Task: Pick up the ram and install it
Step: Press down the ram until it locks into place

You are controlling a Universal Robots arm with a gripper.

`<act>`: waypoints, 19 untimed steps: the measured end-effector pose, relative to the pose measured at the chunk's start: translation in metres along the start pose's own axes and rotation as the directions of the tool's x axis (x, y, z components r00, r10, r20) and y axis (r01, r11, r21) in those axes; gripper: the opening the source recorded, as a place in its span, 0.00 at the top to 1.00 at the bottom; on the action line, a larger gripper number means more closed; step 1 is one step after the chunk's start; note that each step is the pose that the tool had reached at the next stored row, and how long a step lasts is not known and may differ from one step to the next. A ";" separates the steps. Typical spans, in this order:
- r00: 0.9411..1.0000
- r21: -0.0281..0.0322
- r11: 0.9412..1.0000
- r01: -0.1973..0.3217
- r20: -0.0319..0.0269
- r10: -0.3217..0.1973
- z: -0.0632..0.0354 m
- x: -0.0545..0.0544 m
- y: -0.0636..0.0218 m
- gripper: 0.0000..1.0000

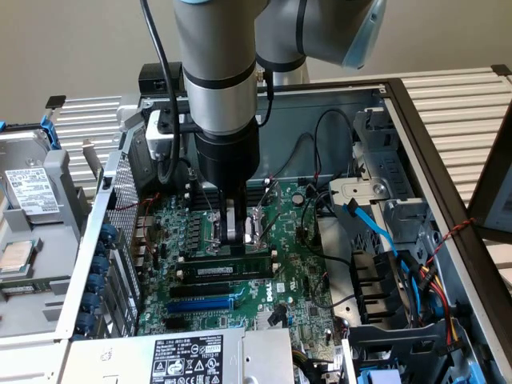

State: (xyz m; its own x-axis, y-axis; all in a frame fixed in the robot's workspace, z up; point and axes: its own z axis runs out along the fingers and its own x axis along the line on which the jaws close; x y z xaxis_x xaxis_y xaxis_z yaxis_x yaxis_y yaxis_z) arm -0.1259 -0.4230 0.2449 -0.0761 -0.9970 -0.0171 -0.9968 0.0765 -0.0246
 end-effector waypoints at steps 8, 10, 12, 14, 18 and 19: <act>1.000 -0.010 1.000 0.000 -0.001 0.000 0.0003 0.000 -0.0030 0.90; 1.000 -0.014 1.000 0.000 -0.001 0.000 0.0014 0.000 -0.0030 0.90; 1.000 -0.022 1.000 0.000 0.000 0.000 0.0043 0.000 -0.0028 0.90; 1.000 -0.026 1.000 0.000 0.000 0.000 0.0072 0.000 -0.0028 0.90; 1.000 -0.029 1.000 0.000 0.003 0.000 0.0082 0.000 -0.0032 0.90; 1.000 -0.029 1.000 0.000 0.005 0.000 0.0083 0.000 -0.0035 0.90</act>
State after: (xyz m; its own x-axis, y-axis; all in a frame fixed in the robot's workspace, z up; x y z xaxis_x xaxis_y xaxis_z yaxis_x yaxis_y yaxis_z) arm -0.1222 -0.4232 0.2367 -0.0765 -0.9968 -0.0222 -0.9971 0.0764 0.0042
